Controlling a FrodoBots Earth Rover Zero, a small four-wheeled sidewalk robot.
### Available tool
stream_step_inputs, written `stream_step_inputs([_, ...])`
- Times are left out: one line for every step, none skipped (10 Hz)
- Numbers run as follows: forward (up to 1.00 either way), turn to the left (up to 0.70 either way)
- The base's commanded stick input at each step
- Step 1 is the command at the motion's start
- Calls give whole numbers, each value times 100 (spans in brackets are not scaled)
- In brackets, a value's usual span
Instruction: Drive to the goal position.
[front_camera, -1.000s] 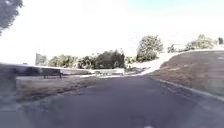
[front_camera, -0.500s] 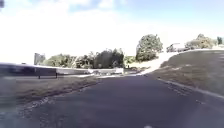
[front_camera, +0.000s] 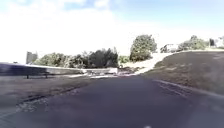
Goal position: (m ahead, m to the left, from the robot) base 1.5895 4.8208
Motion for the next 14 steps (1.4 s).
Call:
stream_step_inputs([100, 0])
stream_step_inputs([100, 0])
stream_step_inputs([100, 40])
stream_step_inputs([100, 40])
stream_step_inputs([100, 40])
stream_step_inputs([100, 40])
stream_step_inputs([100, 40])
stream_step_inputs([100, 40])
stream_step_inputs([100, 40])
stream_step_inputs([100, 40])
stream_step_inputs([100, 40])
stream_step_inputs([100, 37])
stream_step_inputs([100, 12])
stream_step_inputs([100, 0])
